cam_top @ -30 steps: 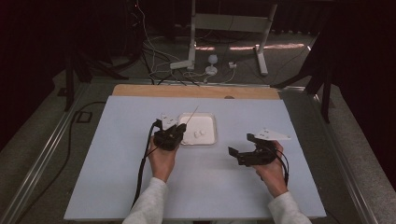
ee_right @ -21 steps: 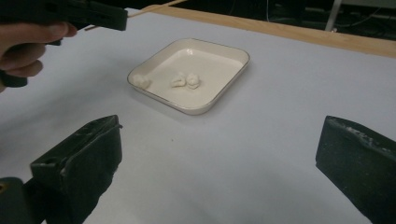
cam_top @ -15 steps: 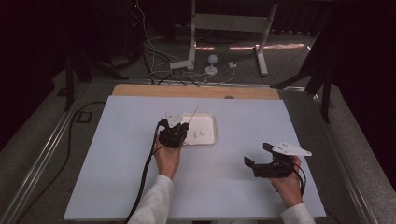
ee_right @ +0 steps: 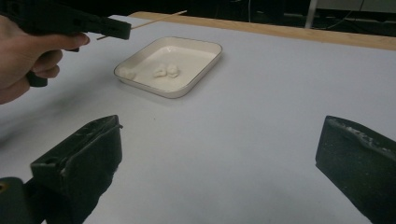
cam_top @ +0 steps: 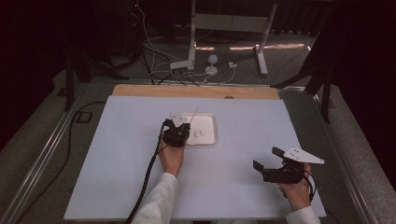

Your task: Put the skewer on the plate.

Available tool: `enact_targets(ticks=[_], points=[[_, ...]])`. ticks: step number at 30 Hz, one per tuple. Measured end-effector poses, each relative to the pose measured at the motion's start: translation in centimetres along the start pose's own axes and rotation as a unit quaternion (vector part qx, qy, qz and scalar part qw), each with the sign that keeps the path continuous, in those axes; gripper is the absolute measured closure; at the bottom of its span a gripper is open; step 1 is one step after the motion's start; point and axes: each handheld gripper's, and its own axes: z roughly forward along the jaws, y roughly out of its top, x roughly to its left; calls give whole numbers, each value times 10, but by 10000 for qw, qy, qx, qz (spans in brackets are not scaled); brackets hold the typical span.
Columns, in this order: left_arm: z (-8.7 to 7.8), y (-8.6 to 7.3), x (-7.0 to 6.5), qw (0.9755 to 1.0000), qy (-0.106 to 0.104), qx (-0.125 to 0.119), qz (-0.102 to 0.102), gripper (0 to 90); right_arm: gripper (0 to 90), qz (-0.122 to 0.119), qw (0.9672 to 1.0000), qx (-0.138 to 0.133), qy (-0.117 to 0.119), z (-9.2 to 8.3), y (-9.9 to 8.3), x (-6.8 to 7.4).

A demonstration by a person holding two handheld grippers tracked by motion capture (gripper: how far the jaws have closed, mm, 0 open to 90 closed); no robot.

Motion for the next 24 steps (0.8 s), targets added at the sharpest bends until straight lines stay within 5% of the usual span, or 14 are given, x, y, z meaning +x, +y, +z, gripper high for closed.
enact_targets(ticks=[9, 24], points=[[14, -6, -2, 9994, 230, 271, 5, 891, 6, -23, 10000, 21, 6, 1, -2, 0], [31, -9, -5, 9978, 325, 571, -103, 882, 6, -6, 10000, -45, 16, -1, -1, -2]])
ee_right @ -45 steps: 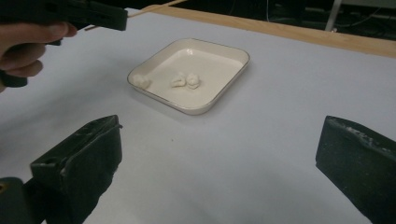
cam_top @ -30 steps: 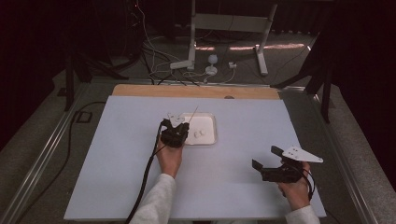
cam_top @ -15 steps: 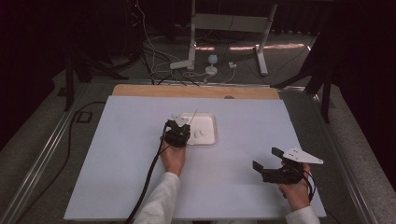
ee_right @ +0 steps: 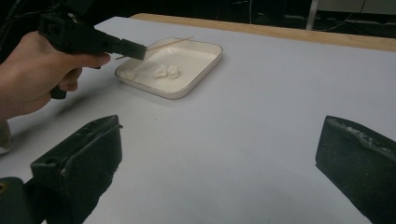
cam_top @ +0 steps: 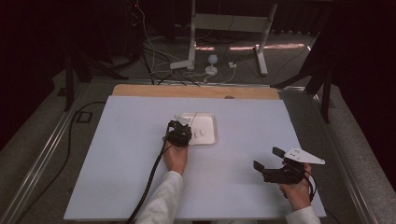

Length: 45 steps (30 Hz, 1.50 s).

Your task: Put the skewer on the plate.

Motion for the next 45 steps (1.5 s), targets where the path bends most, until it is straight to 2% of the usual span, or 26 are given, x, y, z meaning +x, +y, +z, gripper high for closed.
enact_targets(ticks=[6, 9, 13, 17, 20, 23, 26, 29, 33, 39, 41, 45], points=[[3, 1, -5, 10000, -20, 63, 18, 856, 6, -17, 10000, -3, -20, 0, 0, 0], [4, 1, -5, 9999, -55, 79, 31, 763, 6, -69, 10000, 11, -37, 0, 0, 1], [3, 2, -2, 9991, -427, -33, -65, 561, 6, -61, 10000, 16, -30, 0, 0, 1], [-3, 4, 2, 9968, -777, -163, 2, 435, 6, -60, 10000, 13, -27, 0, 0, 1], [-10, 6, 6, 9954, -928, -234, 14, 334, 6, -63, 10000, 17, -23, 1, 0, 2], [-20, 8, 11, 9934, -1100, -317, 24, 261, 6, -66, 10000, 4, -26, 1, 0, 2], [-32, 8, 14, 9910, -1251, -464, 117, 205, 6, -73, 10000, -8, -21, 1, 0, 2], [-46, 7, 20, 9891, -1336, -598, 172, 166, 6, -99, 9999, -7, -18, 1, -1, 3], [-65, 2, 35, 9871, -1399, -765, 123, 139, 6, -134, 9999, -40, 8, 2, 0, 5], [-97, -18, 59, 9846, -1422, -1013, 103, 59, 6, -174, 9998, -30, 42, 5, -2, 8], [-105, -27, 66, 9845, -1386, -1067, 129, 22, 6, -177, 9998, -32, 70, 7, -3, 9], [-121, -43, 79, 9842, -1307, -1182, 142, 9, 6, -217, 9997, -55, 93, 8, -3, 12]])
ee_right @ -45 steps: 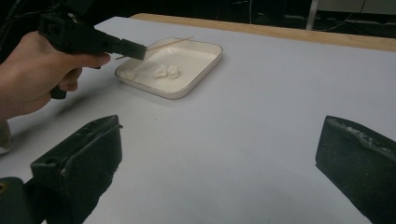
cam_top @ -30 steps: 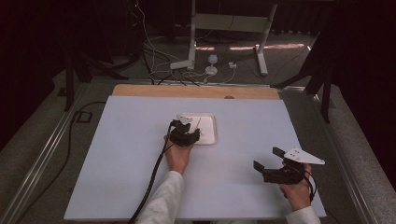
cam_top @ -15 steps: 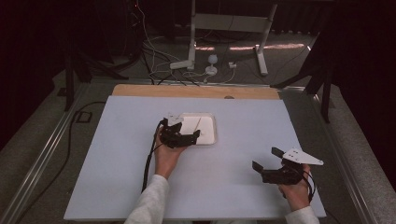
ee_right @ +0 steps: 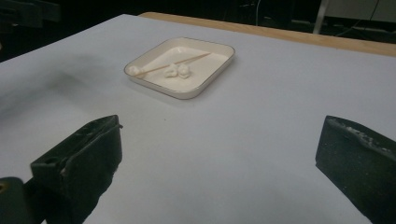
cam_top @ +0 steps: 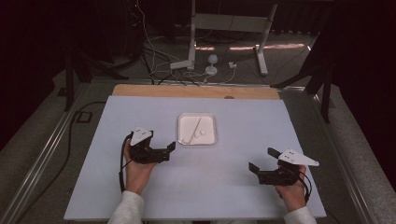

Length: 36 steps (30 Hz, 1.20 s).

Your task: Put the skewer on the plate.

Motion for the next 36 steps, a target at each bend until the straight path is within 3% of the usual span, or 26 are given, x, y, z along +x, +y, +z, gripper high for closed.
enact_targets(ticks=[10, 15, 30, 36], points=[[-48, -15, 10, 9984, 78, -271, 482, 5, 6, -76, 10000, -55, 29, 3, -2, 3], [-63, -23, 11, 9977, 171, -385, 525, 5, 5, -112, 9999, -68, 53, 6, -3, 6], [-74, -39, 18, 9966, 398, -408, 587, 5, 5, -53, 9998, -143, -95, 7, -6, 1], [-81, -41, 23, 9959, 519, -550, 497, 5, 5, -74, 9997, -138, -174, 7, -8, -2]])
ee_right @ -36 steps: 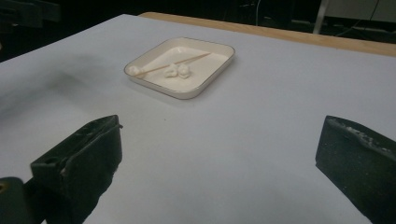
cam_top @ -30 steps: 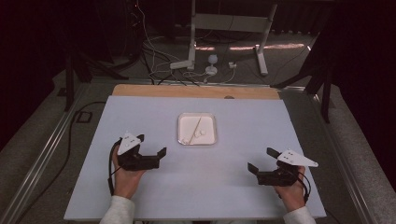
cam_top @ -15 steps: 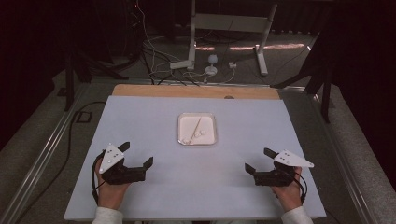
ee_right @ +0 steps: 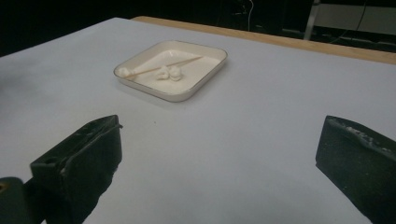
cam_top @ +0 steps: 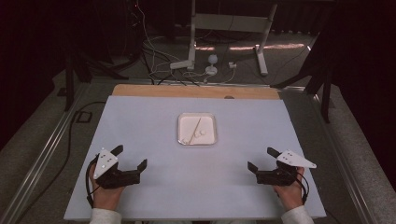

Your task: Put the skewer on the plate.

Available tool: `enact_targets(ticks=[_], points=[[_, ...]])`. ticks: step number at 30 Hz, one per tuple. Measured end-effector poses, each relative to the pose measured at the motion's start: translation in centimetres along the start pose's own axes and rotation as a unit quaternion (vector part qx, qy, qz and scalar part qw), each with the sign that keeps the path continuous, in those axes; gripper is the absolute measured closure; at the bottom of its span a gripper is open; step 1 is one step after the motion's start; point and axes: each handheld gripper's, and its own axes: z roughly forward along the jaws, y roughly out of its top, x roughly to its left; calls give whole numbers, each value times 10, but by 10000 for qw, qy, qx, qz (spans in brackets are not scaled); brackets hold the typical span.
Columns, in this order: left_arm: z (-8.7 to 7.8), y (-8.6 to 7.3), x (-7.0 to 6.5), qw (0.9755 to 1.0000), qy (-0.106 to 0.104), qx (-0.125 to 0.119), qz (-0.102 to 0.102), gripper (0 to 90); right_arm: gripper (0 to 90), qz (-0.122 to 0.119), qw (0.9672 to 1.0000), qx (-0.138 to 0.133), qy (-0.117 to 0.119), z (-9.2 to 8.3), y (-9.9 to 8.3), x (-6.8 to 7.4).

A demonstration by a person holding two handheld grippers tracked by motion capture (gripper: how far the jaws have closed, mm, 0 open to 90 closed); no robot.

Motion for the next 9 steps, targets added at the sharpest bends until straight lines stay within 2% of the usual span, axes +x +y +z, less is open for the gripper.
enact_targets(ticks=[9], points=[[-7, 0, 9, 9995, 238, -154, -142, 5, 5, -13, 9999, 92, -73, 2, -4, -3]])
